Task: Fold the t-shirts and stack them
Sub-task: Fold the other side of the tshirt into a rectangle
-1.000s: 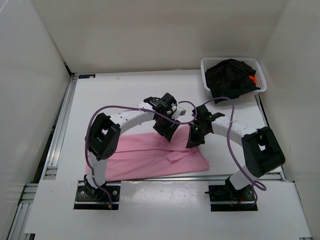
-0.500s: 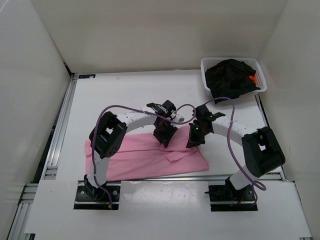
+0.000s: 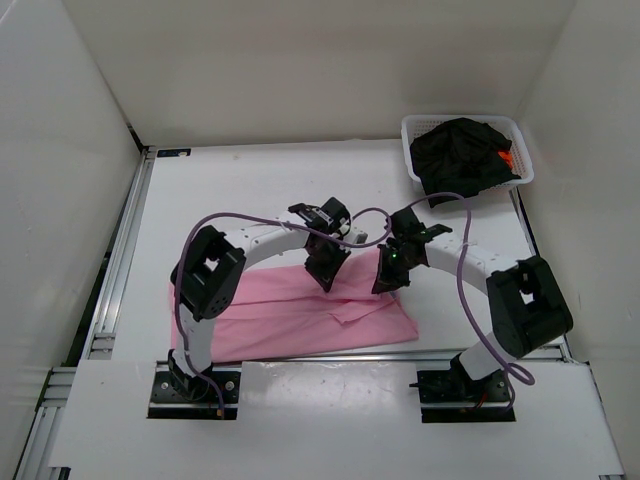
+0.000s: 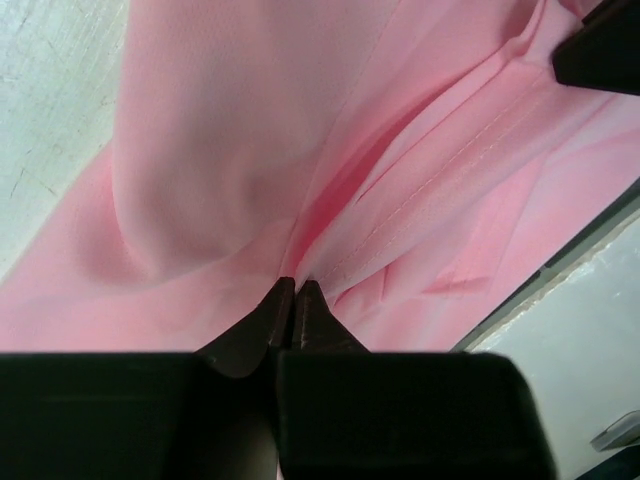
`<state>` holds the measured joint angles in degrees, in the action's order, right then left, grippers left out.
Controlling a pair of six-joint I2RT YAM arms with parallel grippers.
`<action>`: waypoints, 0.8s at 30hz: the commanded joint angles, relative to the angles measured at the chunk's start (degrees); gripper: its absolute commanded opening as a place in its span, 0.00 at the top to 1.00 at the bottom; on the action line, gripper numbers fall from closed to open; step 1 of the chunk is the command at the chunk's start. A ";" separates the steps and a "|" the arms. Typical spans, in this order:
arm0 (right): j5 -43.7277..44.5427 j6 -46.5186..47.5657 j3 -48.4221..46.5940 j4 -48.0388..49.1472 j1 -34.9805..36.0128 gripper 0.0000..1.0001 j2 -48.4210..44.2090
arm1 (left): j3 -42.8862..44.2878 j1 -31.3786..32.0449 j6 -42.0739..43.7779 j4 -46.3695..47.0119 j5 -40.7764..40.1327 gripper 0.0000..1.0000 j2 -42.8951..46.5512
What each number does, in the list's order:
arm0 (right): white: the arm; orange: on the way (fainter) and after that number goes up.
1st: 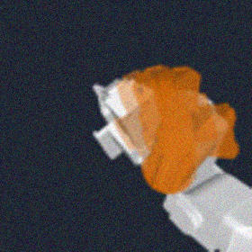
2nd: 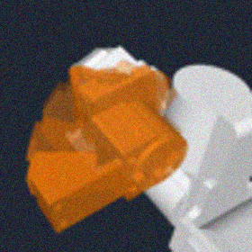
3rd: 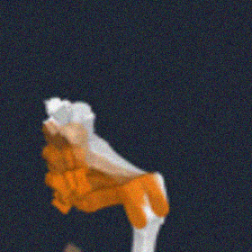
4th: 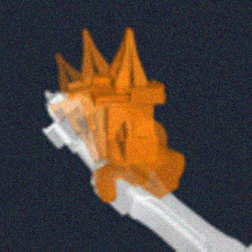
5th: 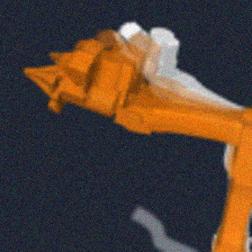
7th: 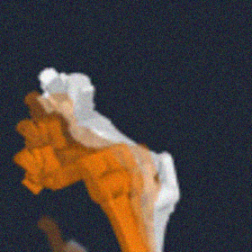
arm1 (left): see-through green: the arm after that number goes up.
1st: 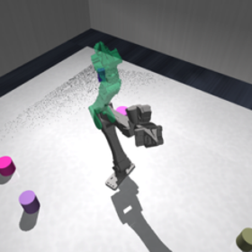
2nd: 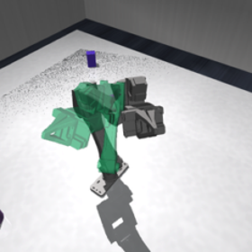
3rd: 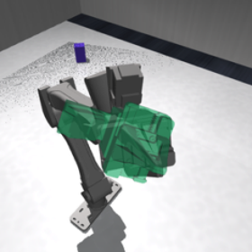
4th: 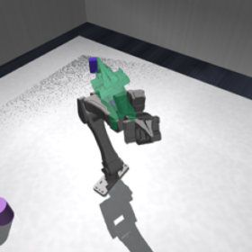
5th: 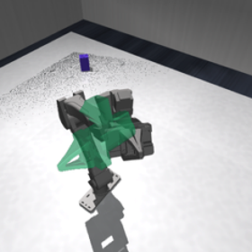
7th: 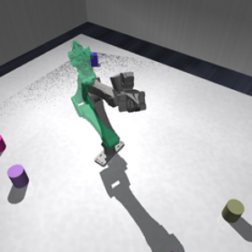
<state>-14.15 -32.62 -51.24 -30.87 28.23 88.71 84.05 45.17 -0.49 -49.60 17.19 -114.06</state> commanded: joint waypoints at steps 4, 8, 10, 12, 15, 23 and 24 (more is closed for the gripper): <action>3.07 1.16 -3.33 -2.77 2.70 1.00 -5.47 | 2.79 0.27 0.49 -3.74 0.21 0.90 6.03; 3.61 1.77 -2.38 -5.85 5.16 1.00 -8.63 | 1.21 0.27 0.49 -4.89 0.21 0.90 8.50; 3.61 1.07 -0.45 -6.56 6.57 1.00 -11.00 | -0.89 0.27 0.49 -5.50 0.21 0.90 9.11; 3.61 0.28 0.79 -6.57 7.36 1.00 -12.24 | -2.31 0.27 0.49 -5.50 0.21 0.90 9.12; 2.12 -0.34 2.28 -7.10 7.89 1.00 -12.94 | -4.06 0.27 0.49 -4.27 0.21 0.90 9.12; -1.23 -0.34 3.34 -7.62 9.30 1.00 -11.10 | -4.60 0.27 0.49 -3.14 -0.40 0.90 9.12; -0.18 0.18 2.73 -7.01 9.30 1.00 -9.71 | -4.60 0.27 0.49 -3.13 -0.93 0.90 9.12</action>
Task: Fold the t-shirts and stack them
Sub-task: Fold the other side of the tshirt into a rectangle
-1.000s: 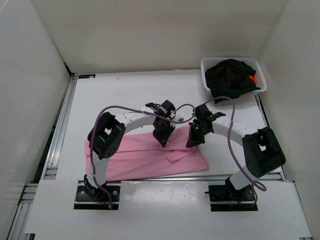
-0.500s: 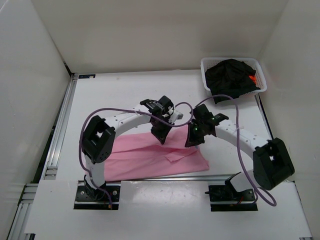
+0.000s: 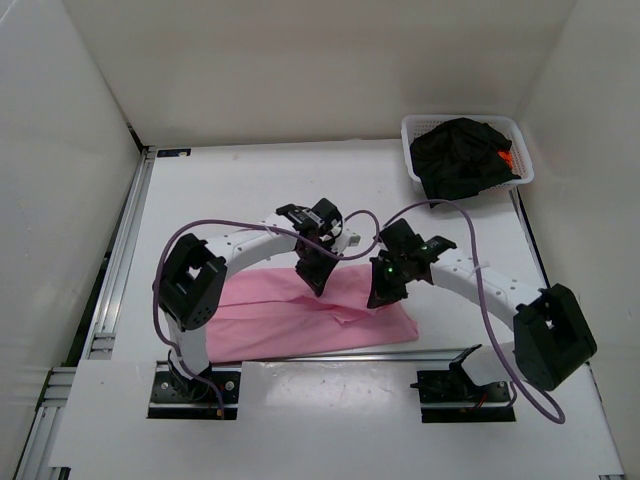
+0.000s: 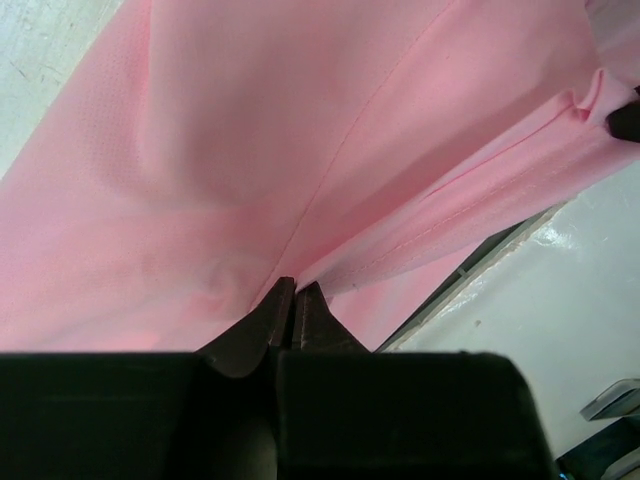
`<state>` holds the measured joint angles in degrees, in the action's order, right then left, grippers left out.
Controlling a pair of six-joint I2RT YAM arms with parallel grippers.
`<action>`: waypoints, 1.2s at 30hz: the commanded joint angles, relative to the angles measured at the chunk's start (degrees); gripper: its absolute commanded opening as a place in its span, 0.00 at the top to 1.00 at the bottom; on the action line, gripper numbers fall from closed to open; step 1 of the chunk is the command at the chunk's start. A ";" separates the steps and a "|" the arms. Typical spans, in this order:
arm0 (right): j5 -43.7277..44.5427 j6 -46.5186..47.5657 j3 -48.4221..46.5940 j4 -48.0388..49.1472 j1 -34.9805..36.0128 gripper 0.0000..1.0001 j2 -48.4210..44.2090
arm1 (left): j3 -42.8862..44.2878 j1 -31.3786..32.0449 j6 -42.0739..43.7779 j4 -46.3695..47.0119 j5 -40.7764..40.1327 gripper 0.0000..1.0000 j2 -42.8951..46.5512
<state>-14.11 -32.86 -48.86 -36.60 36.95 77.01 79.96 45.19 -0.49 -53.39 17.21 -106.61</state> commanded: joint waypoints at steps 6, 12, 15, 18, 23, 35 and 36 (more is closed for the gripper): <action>3.20 4.64 -7.89 -0.58 -3.45 1.00 10.52 | 0.19 0.25 0.49 3.81 -4.90 0.86 -1.05; 6.28 5.70 -13.45 0.48 -6.28 1.00 15.26 | 0.72 0.25 0.49 6.72 -10.44 0.85 -2.28; 6.81 6.23 -14.95 0.48 -6.28 1.00 18.16 | 0.72 0.25 0.49 7.77 -11.15 0.83 -3.08; 7.60 6.23 -15.65 0.48 -6.80 1.00 20.45 | 1.24 0.25 0.49 8.29 -12.02 0.87 -4.31; 9.27 4.56 -16.18 0.48 -7.42 1.00 21.16 | 0.72 0.25 0.49 9.35 -17.47 0.90 -4.31; 13.57 3.86 -15.39 1.18 -7.42 0.58 13.96 | -0.07 0.25 0.49 9.88 -15.73 0.60 -2.47; 13.58 3.86 -14.69 1.18 -7.42 0.58 12.91 | -0.07 0.25 0.49 9.88 -15.02 0.58 -2.47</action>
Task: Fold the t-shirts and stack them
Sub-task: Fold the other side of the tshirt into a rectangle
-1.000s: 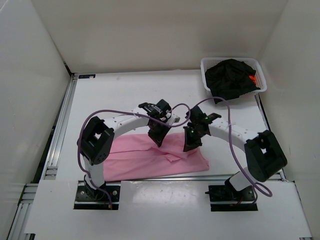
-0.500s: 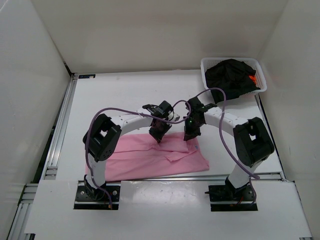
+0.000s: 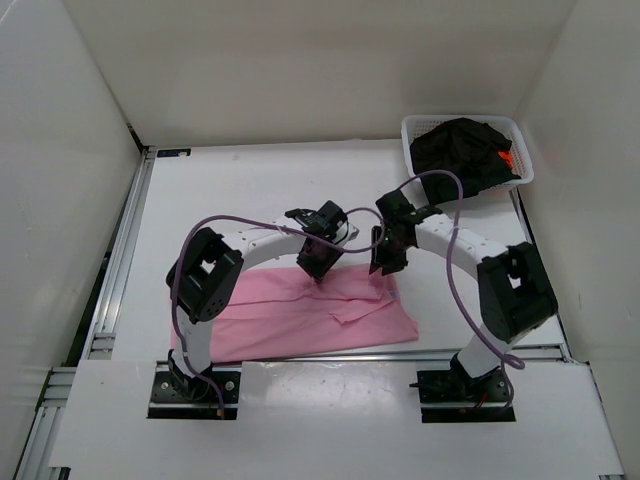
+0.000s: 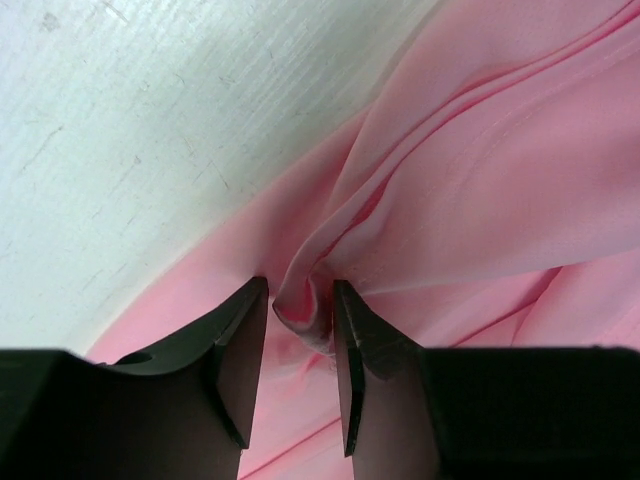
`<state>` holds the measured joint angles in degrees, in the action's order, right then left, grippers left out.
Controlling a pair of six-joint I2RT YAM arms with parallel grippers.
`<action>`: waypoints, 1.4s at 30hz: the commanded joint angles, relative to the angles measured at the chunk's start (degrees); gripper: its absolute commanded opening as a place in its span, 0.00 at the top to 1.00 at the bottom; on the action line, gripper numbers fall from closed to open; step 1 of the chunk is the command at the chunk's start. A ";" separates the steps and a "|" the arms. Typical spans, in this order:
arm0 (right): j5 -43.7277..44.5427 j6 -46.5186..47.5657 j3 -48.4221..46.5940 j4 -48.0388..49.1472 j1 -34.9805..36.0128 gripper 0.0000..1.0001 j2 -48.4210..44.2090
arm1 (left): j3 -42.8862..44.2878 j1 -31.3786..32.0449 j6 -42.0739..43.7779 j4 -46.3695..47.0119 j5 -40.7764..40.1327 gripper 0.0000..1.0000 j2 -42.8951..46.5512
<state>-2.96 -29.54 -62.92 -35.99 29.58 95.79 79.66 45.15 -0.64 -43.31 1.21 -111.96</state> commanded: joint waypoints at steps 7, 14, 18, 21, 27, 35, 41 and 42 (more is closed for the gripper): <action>1.47 -1.13 2.18 0.57 -0.05 0.80 -13.17 | 0.15 0.29 0.64 -2.04 0.98 0.54 4.65; -5.91 -4.21 5.43 4.07 1.79 1.00 -12.73 | 1.55 0.29 0.64 -5.47 4.93 0.33 9.21; -8.89 -4.91 7.10 6.98 1.79 1.00 -10.98 | 1.38 -0.23 0.64 -6.88 7.22 0.18 12.90; -9.43 -4.91 7.63 6.98 1.79 1.00 -6.50 | -1.25 -3.65 0.64 -7.49 6.70 0.17 15.45; -6.88 -3.16 7.63 7.51 1.09 1.00 -2.54 | -14.05 -18.38 0.64 -7.49 -3.39 0.17 23.61; -1.00 0.18 2.37 2.61 0.56 1.00 -1.65 | -27.79 -40.91 0.64 -3.10 -18.16 0.17 29.61; 4.19 0.89 -4.05 -3.73 -1.10 0.62 -5.88 | -27.02 -49.71 0.64 -1.78 -17.65 0.17 31.28; 4.19 0.89 -4.58 -4.78 -1.11 0.55 -5.88 | -26.40 -50.32 0.64 -1.78 -18.52 0.17 31.28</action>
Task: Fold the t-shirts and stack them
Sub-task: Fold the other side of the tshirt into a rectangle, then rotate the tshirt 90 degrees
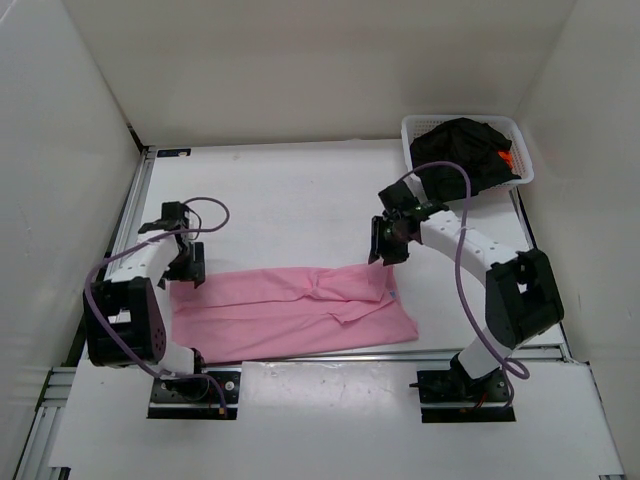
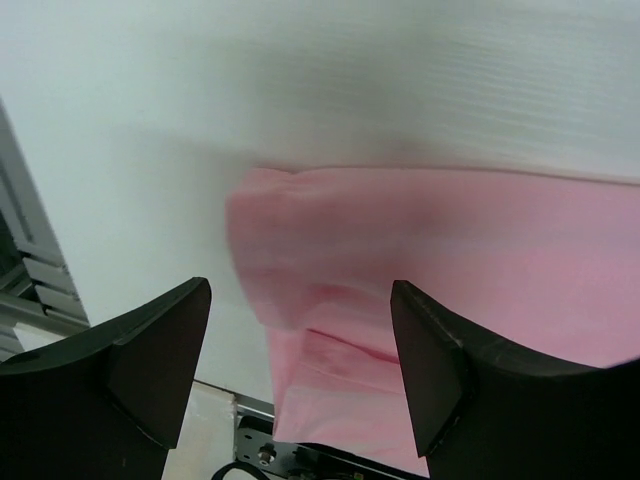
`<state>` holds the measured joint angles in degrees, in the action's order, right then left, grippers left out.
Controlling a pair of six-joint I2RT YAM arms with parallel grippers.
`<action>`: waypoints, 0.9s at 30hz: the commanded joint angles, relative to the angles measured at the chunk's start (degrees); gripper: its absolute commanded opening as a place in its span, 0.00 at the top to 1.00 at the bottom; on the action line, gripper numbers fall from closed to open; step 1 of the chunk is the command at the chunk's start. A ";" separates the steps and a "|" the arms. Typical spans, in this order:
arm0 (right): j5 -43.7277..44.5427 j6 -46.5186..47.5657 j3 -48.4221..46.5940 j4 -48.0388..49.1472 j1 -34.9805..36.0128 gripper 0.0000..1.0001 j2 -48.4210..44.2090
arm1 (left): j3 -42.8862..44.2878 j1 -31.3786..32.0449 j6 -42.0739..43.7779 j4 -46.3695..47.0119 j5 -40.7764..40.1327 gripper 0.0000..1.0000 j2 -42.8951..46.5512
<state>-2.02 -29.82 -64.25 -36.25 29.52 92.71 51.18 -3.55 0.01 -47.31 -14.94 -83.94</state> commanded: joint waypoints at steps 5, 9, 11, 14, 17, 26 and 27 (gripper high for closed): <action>3.25 1.78 -8.16 -7.34 -4.90 0.43 5.28 | 4.02 -5.23 -0.01 2.22 -2.38 0.15 -1.65; 1.50 1.79 -8.70 -6.48 -7.18 0.48 11.95 | 3.40 -6.38 -0.01 2.22 -0.36 0.15 -1.66; 0.01 1.79 -8.18 -4.89 -7.98 0.54 13.37 | 3.40 -6.90 -0.01 2.22 0.44 0.15 -1.05; -1.84 2.31 -9.75 -4.27 -9.57 0.66 17.41 | 2.87 -6.91 -0.01 2.22 0.96 0.15 -1.05; -4.56 3.71 -13.79 -4.80 -10.18 0.82 21.02 | 2.87 -7.52 -0.01 1.69 0.96 0.15 -1.05; -9.23 6.53 -28.93 -12.45 -10.71 0.93 26.93 | 3.48 -12.17 -0.01 0.11 0.96 0.15 -1.66; -9.23 6.53 -28.39 -11.22 -11.23 0.97 26.91 | 3.49 -12.18 -0.01 0.11 0.96 0.15 -2.53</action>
<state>-9.58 -24.86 -91.48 -44.91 19.16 121.21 53.84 -14.81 0.01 -46.74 -14.41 -86.24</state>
